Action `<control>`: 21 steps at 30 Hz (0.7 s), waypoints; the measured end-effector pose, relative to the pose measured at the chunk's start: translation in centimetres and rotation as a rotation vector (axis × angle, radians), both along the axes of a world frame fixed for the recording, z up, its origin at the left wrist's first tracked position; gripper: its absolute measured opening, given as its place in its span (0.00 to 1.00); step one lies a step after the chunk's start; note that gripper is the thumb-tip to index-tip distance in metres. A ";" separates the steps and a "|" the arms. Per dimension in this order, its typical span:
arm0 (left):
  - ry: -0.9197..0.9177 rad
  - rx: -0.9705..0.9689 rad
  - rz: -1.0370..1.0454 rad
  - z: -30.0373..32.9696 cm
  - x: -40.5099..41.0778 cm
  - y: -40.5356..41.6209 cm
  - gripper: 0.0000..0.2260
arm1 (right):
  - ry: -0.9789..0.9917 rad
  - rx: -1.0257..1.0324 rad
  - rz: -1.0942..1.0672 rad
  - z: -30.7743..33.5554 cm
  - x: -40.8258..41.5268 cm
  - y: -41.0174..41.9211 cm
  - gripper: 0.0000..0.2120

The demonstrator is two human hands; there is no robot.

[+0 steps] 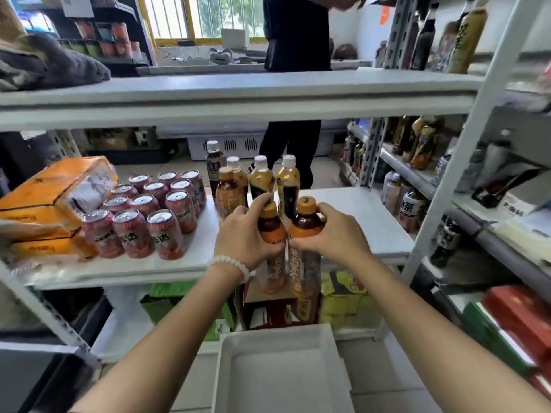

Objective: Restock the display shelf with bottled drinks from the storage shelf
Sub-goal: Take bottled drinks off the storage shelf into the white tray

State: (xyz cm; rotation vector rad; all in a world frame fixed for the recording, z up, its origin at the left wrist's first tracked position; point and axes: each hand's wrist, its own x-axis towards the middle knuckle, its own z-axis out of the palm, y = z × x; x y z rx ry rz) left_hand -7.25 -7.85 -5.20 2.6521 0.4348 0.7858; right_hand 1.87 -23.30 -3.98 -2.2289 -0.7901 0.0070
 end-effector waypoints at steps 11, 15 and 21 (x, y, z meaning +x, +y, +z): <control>0.159 -0.282 -0.019 -13.9 -6.6 -3.3 0.42 | 0.232 -0.041 0.020 -14.2 -6.4 -3.0 0.28; 0.283 -0.287 0.025 -20.1 -6.6 -2.2 0.39 | 0.300 -0.100 -0.003 -20.6 -6.0 -1.7 0.26; 0.510 -0.338 0.012 -27.8 -5.6 -0.1 0.36 | 0.424 -0.230 -0.007 -28.8 -4.5 0.5 0.22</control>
